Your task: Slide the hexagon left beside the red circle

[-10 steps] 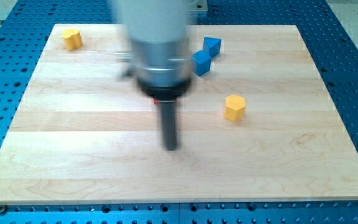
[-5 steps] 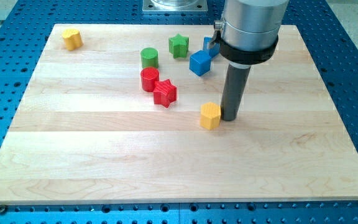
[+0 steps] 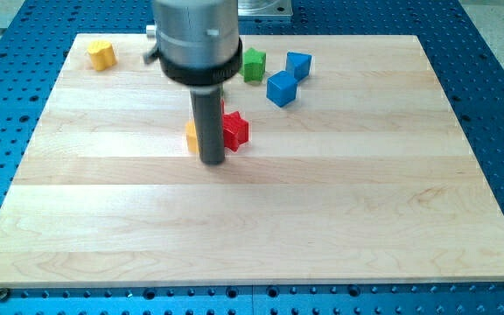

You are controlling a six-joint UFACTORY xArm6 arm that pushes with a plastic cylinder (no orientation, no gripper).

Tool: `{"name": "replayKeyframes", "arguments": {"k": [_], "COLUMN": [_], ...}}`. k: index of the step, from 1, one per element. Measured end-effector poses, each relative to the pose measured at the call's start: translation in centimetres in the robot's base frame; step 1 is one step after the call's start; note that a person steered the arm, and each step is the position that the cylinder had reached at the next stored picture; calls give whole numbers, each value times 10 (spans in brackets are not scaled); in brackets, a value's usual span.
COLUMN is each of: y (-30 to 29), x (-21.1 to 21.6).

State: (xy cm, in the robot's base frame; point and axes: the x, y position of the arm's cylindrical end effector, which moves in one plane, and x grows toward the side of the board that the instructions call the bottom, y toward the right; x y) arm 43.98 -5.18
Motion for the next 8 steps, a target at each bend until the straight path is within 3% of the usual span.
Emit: {"name": "replayKeyframes", "arguments": {"k": [1,2,4,5,7,8], "y": [8,-59,-126,-148,-85,-104], "x": [-12,-44,-7,-47,-31,-88]}}
